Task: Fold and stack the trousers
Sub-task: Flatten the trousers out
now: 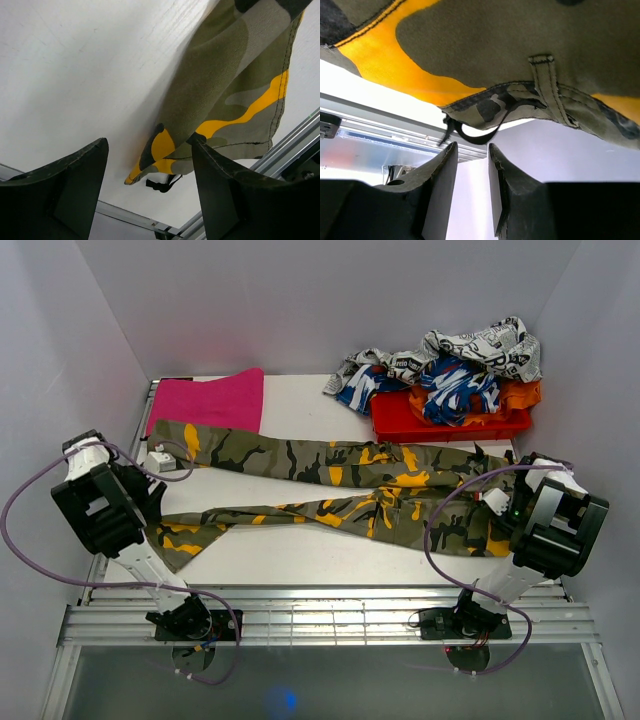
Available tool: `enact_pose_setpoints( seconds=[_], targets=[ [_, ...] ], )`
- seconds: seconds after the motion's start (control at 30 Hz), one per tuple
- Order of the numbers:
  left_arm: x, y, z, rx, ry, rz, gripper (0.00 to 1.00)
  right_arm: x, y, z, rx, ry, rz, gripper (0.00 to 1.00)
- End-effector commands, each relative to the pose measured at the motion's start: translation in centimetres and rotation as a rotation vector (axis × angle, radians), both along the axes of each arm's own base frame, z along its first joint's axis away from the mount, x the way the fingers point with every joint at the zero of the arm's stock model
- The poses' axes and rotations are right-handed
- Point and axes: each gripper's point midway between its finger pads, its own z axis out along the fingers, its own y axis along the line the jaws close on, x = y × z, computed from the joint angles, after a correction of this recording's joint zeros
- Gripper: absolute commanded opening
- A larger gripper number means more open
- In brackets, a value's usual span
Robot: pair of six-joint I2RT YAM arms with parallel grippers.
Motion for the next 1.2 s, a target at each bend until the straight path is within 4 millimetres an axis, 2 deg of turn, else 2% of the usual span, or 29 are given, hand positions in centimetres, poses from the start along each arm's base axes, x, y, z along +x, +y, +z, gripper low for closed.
enact_pose_setpoints(
  seconds=[0.0, 0.1, 0.17, 0.2, 0.27, 0.3, 0.33, 0.37, 0.43, 0.47, 0.5, 0.57, 0.6, 0.63, 0.67, 0.7, 0.73, 0.77, 0.8, 0.83, 0.87, 0.9, 0.93, 0.97, 1.0, 1.03, 1.1, 1.17],
  targets=[
    [-1.6, -0.1, -0.6, 0.008, 0.061, -0.011, 0.77, -0.1, -0.2, 1.3, 0.006, 0.019, 0.025, 0.38],
    [-1.8, -0.2, -2.0, 0.02, 0.084, -0.02, 0.69, -0.2, -0.3, 1.2, 0.004, 0.025, 0.025, 0.38],
    [-2.6, -0.4, -2.9, 0.025, 0.123, -0.023, 0.58, -0.4, -0.3, 1.1, 0.001, 0.032, 0.026, 0.38],
    [-2.2, -0.5, -3.1, 0.034, 0.121, -0.019, 0.45, -0.4, -0.3, 1.0, 0.001, 0.035, 0.026, 0.38],
    [-1.3, -0.6, -2.7, 0.035, 0.095, -0.014, 0.36, -0.4, -0.3, 0.9, -0.002, 0.035, 0.028, 0.38],
    [0.0, -0.6, -2.3, 0.043, 0.059, -0.007, 0.26, -0.4, -0.4, 0.9, -0.005, 0.033, 0.028, 0.38],
    [1.1, -0.5, -1.7, 0.043, 0.028, 0.01, 0.21, -0.4, -0.4, 0.7, -0.004, 0.04, 0.029, 0.38],
    [4.0, 0.0, 0.3, 0.044, -0.052, 0.063, 0.12, -0.3, -0.5, 0.6, -0.006, 0.04, 0.027, 0.38],
    [8.1, 0.5, 3.0, 0.053, -0.176, 0.105, 0.0, -0.2, -0.5, 0.5, -0.007, 0.041, 0.029, 0.38],
    [11.4, 1.1, 6.6, 0.057, -0.306, 0.122, 0.0, -0.2, -0.5, 0.5, -0.004, 0.043, 0.029, 0.38],
    [13.2, 1.2, 8.6, 0.058, -0.378, 0.16, 0.0, -0.2, -0.5, 0.5, -0.005, 0.042, 0.029, 0.38],
    [15.6, 1.7, 13.0, 0.074, -0.515, 0.171, 0.0, 0.0, -0.6, 0.5, -0.005, 0.04, 0.033, 0.37],
    [16.0, 1.6, 14.2, 0.069, -0.56, 0.165, 0.0, 0.1, -0.7, 0.5, -0.005, 0.038, 0.036, 0.37],
    [15.4, 1.2, 16.1, 0.085, -0.609, 0.139, 0.0, 0.1, -0.7, 0.5, -0.006, 0.036, 0.036, 0.38],
    [14.7, 0.8, 16.4, 0.093, -0.627, 0.105, 0.0, 0.1, -0.7, 0.6, -0.006, 0.037, 0.038, 0.37],
    [12.5, -0.1, 13.2, 0.072, -0.562, 0.072, 0.0, 0.1, -0.6, 0.5, -0.001, 0.038, 0.039, 0.38],
    [10.9, -0.6, 14.0, 0.139, -0.619, -0.022, 0.0, 0.2, -0.7, 0.5, -0.001, 0.038, 0.039, 0.38],
    [8.0, -1.8, 9.0, 0.124, -0.537, -0.045, 0.0, 0.1, -0.7, 0.5, -0.001, 0.039, 0.037, 0.37],
    [6.1, -1.9, 7.1, 0.178, -0.515, -0.131, 0.0, 0.1, -0.6, 0.4, 0.002, 0.041, 0.037, 0.37],
    [4.1, -2.4, 6.8, 0.218, -0.522, -0.175, 0.01, 0.2, -0.7, 0.4, 0.001, 0.04, 0.036, 0.38],
    [2.2, -3.0, 4.9, 0.227, -0.484, -0.21, 0.1, 0.1, -0.6, 0.5, 0.002, 0.046, 0.036, 0.37],
    [-1.9, -4.0, 0.6, 0.221, -0.364, -0.243, 0.14, 0.1, -0.6, 0.5, 0.004, 0.046, 0.034, 0.38],
    [-3.7, -4.3, -0.7, 0.242, -0.336, -0.308, 0.19, 0.2, -0.6, 0.5, 0.005, 0.045, 0.035, 0.38],
    [-5.2, -4.5, -1.2, 0.272, -0.323, -0.329, 0.27, 0.2, -0.7, 0.6, 0.0, 0.045, 0.036, 0.38],
    [-6.5, -4.7, -2.1, 0.287, -0.295, -0.344, 0.4, 0.2, -0.7, 0.6, 0.002, 0.049, 0.035, 0.38],
    [-8.4, -4.9, -3.4, 0.294, -0.241, -0.351, 0.43, 0.4, -0.8, 0.8, 0.001, 0.045, 0.036, 0.37],
    [-9.0, -4.9, -3.0, 0.301, -0.234, -0.334, 0.5, 0.5, -0.5, 1.2, 0.019, 0.042, 0.032, 0.37],
    [-7.3, -4.3, -0.7, 0.289, -0.27, -0.266, 0.56, 1.1, -0.4, 1.9, 0.038, 0.018, 0.034, 0.38]
  ],
)
